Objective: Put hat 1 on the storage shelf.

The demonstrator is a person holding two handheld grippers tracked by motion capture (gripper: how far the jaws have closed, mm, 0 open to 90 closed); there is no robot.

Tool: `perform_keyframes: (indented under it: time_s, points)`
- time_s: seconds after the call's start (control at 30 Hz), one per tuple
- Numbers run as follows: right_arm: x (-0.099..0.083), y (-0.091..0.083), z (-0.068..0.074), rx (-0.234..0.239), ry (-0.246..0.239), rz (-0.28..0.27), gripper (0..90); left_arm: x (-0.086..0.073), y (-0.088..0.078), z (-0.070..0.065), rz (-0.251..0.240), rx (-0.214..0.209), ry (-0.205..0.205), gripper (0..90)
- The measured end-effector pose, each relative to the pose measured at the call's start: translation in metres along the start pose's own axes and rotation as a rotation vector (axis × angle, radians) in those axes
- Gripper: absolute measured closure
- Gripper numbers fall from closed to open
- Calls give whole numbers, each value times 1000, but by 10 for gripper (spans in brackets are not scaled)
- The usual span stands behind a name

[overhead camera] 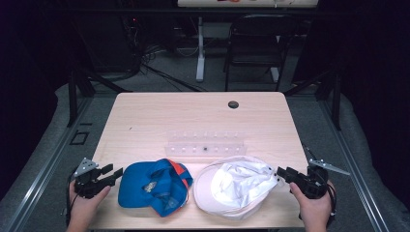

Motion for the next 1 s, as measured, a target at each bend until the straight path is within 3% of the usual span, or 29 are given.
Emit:
perform_keyframes:
  time_s: [0.27,0.47,0.63,1.0]
  points:
    - [0,-1,7,-2,-26,50,520,1,-1,-4,-5,-7,-1,503]
    - [11,1,20,33,-3,88,502,0,1,-7,4,-18,2,501]
    - [13,5,22,5,-35,177,480,0,2,-7,7,-20,13,498]
    - [20,6,18,-21,-8,332,465,-2,2,-5,14,-13,17,495]
Point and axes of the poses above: each handheld gripper's, and its own axes: y roughly forward along the jaws, x roughly out of its top, z roughly to its left, the point moved 9 cm from there along y, roughly forward along the jaws, and after that the axes turned 9 degrees about x, right-handed, at the moved point
